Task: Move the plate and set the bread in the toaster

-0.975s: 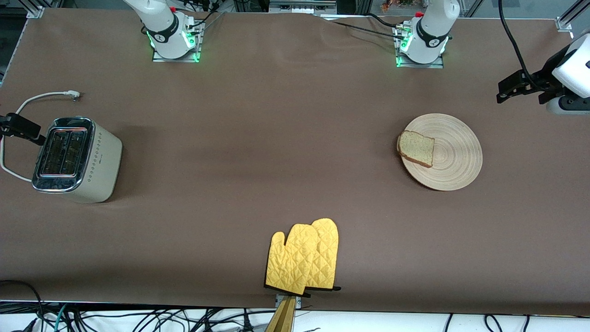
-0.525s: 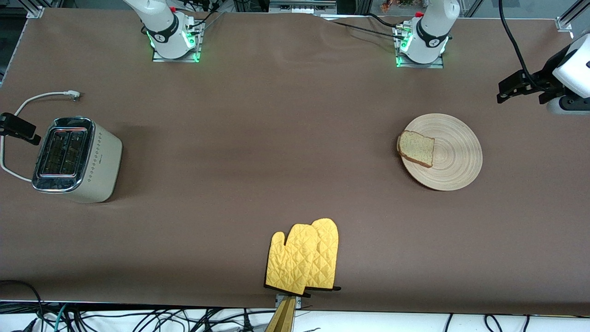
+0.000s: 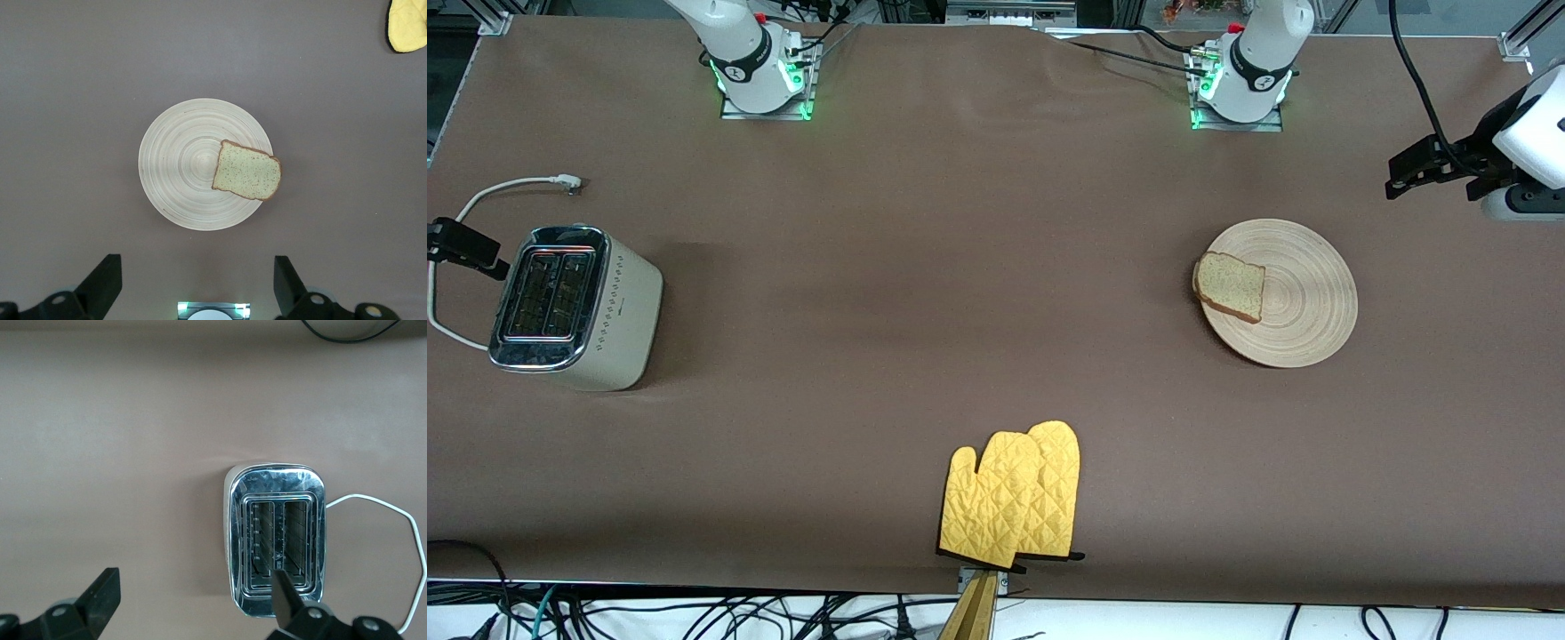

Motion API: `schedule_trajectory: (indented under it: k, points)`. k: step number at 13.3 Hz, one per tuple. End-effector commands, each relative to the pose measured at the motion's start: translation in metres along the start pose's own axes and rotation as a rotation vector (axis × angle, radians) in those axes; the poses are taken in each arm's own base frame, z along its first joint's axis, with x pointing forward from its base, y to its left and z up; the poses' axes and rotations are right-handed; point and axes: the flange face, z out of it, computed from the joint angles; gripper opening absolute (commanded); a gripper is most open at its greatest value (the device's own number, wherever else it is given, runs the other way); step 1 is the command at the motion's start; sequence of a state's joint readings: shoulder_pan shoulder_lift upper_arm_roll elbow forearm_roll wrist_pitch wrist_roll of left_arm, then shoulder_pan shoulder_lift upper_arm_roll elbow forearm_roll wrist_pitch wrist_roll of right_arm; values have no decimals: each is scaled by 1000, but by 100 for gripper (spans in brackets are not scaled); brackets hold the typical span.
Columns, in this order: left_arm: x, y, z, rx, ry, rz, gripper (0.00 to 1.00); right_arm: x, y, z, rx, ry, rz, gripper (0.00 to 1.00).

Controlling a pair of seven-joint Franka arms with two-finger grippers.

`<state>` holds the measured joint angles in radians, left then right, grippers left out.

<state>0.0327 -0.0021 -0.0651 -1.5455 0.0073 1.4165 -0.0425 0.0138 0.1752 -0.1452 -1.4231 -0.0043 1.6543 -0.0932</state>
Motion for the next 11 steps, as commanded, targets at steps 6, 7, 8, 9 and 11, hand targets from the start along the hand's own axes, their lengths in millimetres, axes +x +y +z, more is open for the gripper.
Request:
schedule_trajectory:
  k: [6,7,8,9,11]
  points:
    - [-2,-7,-26,-9,42,5,100,2,-9,-7,4,9,-25,100]
    - [-3,-11,-34,-56,56,-6,100,1,-9,-7,4,8,-25,100]
    - [-8,-18,-41,-81,43,-17,100,2,-9,-7,4,9,-27,100]
    - [-11,-26,-43,-95,28,-29,100,2,-9,-7,4,9,-27,100]
    - [-11,-46,-42,-97,22,-63,100,2,-12,-7,5,9,-31,100]
